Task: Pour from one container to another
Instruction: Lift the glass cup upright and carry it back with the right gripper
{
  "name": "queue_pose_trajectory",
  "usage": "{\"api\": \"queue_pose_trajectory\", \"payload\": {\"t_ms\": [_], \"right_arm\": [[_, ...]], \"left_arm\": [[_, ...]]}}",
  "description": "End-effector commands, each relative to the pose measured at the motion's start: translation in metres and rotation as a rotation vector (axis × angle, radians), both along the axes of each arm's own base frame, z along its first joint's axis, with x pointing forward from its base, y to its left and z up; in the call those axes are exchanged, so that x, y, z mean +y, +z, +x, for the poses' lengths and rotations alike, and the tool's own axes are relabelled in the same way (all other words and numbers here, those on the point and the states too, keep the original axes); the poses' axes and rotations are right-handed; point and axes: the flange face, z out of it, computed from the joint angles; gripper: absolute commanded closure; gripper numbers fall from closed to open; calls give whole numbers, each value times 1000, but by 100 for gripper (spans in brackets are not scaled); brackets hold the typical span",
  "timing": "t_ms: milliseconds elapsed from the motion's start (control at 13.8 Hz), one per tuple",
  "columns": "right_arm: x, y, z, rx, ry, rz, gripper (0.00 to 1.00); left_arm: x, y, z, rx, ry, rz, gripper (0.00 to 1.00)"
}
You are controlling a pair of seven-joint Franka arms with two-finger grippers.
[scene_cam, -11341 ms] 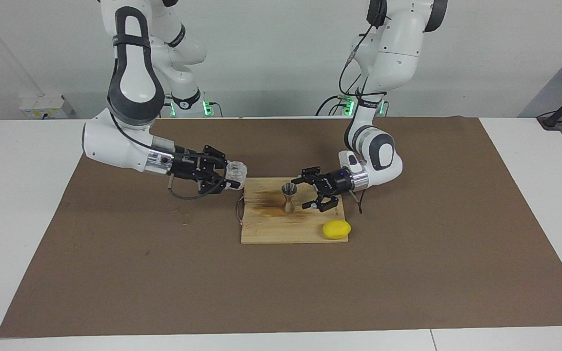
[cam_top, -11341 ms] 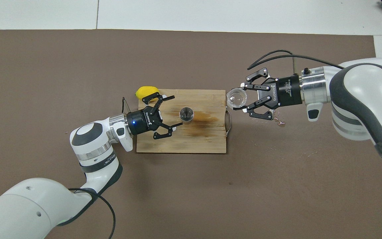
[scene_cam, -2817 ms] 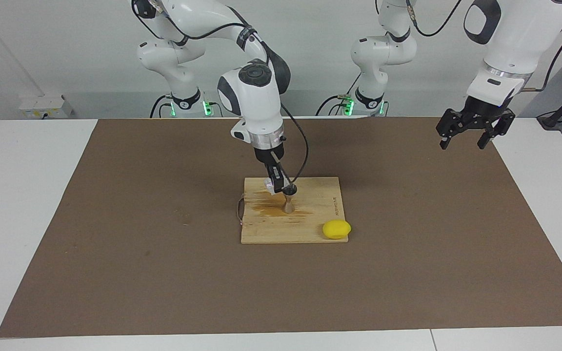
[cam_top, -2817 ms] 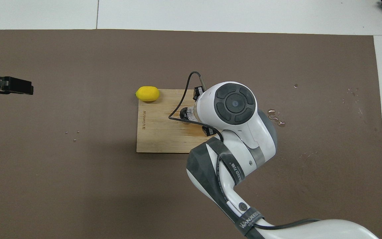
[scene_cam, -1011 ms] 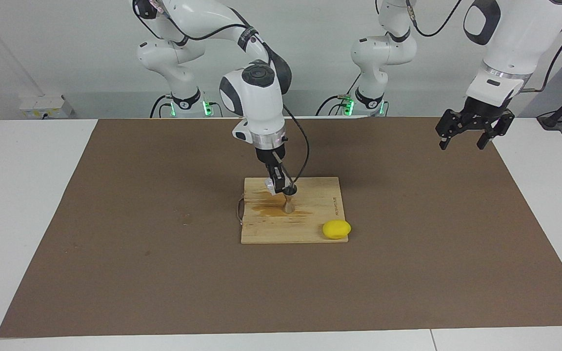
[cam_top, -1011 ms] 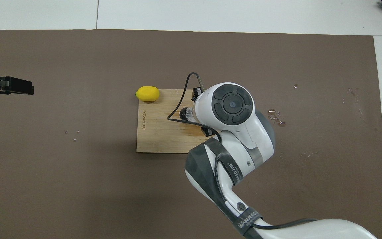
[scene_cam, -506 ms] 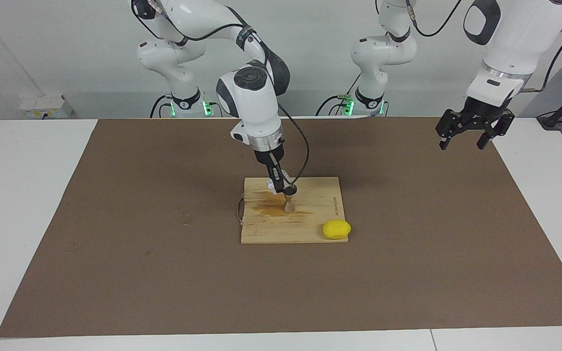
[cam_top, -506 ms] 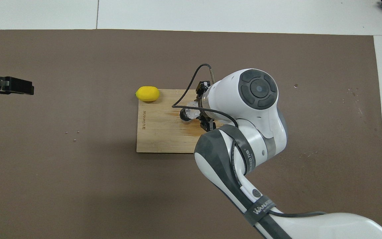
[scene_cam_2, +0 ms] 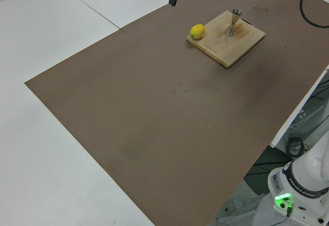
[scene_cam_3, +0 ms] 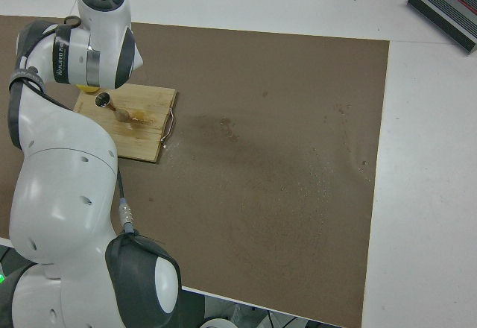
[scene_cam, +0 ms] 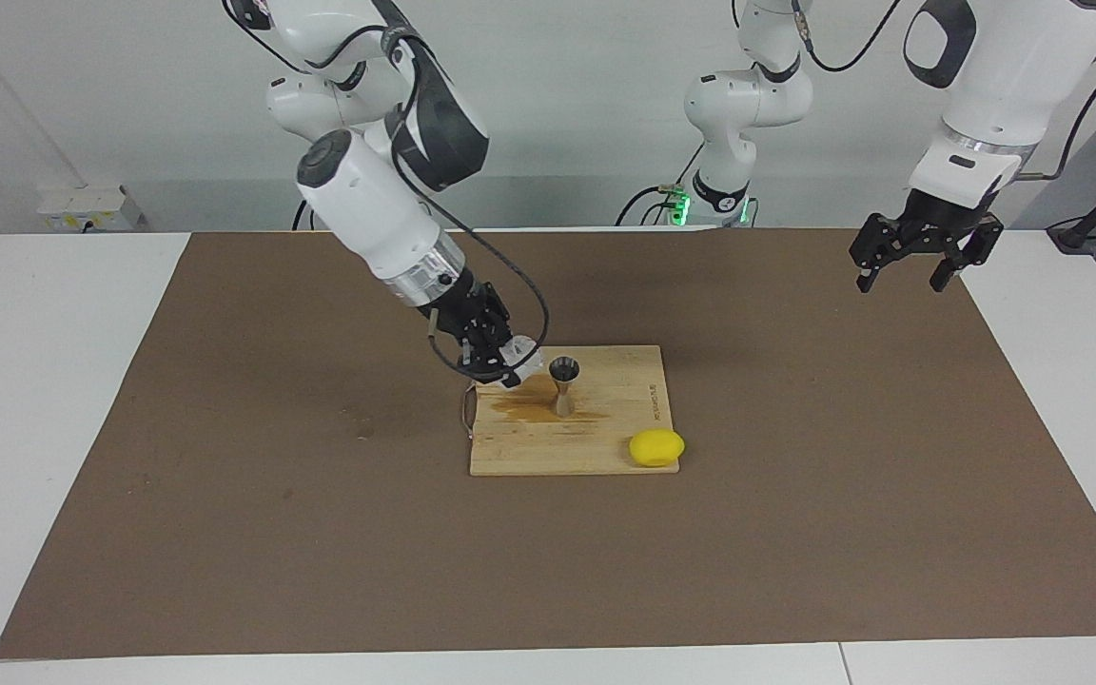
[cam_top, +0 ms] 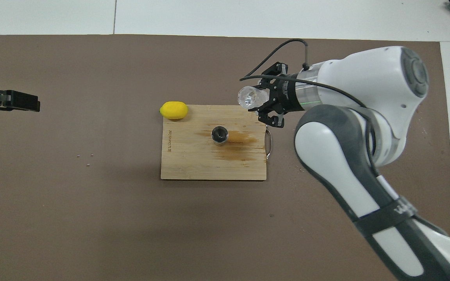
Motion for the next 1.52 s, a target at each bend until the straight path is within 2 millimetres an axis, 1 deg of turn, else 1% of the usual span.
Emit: {"api": "queue_pose_trajectory", "payload": {"t_ms": [0,144,361,506,578,650,722,795,939,1156,1300,1445], "right_arm": [[-54,9,6,-3,0,144,100],[-98,4,7,-9,0,198,100],[-163,-5,1,-24,20,291,100],[-197,-21,-4,-8,-8,380,100],[-212,-33,-7,-9,-23,423,100],[-223,-47,-9,-3,-26,461,100],[-229,-69,-7,3,-29,491,100],[-234,-85,-6,6,-37,513,100],[-250,-109,-12,10,-45,535,100],[-271,-166,-18,3,26,642,100],[-287,-203,-26,-20,40,652,100],[-297,-224,-35,-35,49,659,100]], "left_arm": [[-2,-2,-1,-10,13,-11,0],[-2,-2,-1,-10,13,-11,0],[-2,-2,-1,-10,13,-11,0],[-2,-2,-1,-10,13,-11,0],[-2,-2,-1,-8,13,-11,0],[-2,-2,-1,-8,12,-10,0],[-2,-2,-1,-8,13,-11,0],[-2,-2,-1,-8,13,-11,0],[-2,-2,-1,-8,12,-10,0],[-2,-2,-1,-8,12,-10,0],[-2,-2,-1,-8,13,-11,0],[-2,-2,-1,-8,12,-10,0]]}}
